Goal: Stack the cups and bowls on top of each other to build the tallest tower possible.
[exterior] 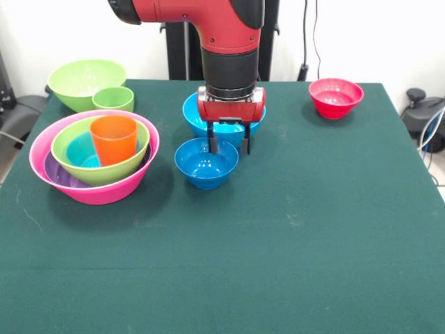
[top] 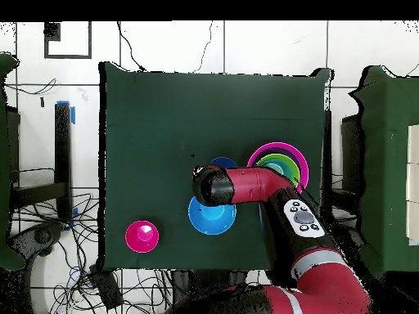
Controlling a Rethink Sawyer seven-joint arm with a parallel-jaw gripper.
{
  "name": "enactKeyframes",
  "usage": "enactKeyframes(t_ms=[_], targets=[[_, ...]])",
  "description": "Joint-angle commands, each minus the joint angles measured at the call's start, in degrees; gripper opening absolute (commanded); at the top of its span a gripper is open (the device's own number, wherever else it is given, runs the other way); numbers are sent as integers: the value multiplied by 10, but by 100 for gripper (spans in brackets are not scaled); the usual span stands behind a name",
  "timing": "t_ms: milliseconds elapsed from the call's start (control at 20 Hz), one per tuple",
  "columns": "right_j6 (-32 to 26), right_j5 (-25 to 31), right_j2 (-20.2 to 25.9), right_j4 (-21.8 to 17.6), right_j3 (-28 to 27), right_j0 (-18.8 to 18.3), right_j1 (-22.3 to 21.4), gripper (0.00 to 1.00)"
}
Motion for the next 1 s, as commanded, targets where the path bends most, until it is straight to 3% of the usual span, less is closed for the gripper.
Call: enactKeyframes(t_ms=[50,100,800,1000], targets=[[9,-16,-1,-36,-31,21,11,100],[17,-14,-13,-38,-38,33,12,0],[36,-32,-57,-30,-74,68,63,0],[35,-31,-61,-25,-70,70,59,0]])
